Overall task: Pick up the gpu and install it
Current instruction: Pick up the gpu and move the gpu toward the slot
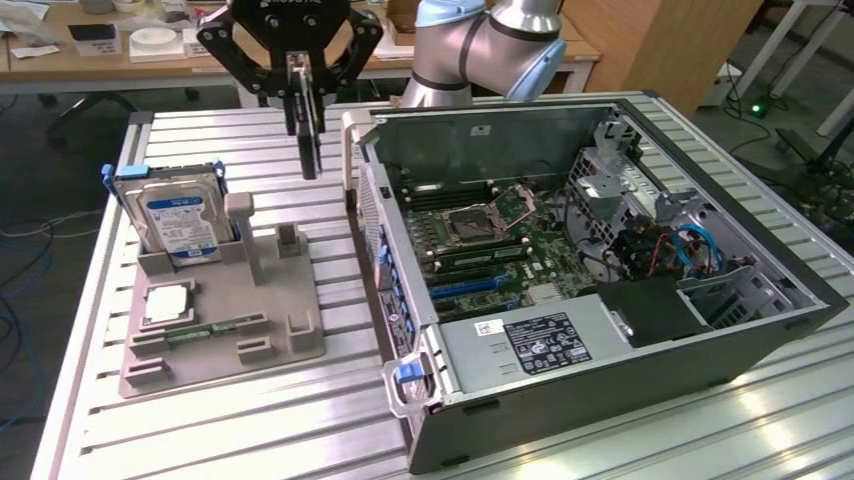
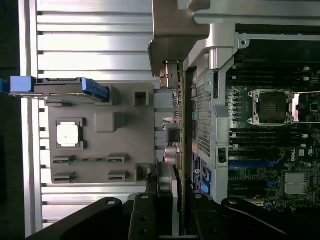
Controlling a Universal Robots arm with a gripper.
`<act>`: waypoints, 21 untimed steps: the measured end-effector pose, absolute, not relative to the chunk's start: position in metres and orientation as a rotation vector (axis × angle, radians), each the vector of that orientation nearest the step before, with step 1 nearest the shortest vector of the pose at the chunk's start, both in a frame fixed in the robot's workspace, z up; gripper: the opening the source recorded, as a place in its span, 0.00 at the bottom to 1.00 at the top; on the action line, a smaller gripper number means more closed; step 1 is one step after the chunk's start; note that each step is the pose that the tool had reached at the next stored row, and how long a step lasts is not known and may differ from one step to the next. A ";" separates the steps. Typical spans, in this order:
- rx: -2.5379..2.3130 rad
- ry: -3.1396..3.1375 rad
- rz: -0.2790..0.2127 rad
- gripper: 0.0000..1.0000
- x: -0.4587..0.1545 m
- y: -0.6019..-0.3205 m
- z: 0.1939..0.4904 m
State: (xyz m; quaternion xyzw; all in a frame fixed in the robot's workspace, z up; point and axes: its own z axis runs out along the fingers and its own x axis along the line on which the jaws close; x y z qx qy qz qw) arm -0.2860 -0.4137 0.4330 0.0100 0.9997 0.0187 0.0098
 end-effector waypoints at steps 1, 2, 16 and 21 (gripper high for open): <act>0.031 3.121 0.058 0.28 -0.285 -0.414 0.433; 0.031 3.121 0.058 0.28 -0.283 -0.414 0.433; 0.031 3.121 0.059 0.28 -0.270 -0.414 0.432; 0.031 3.121 0.059 0.28 -0.264 -0.414 0.432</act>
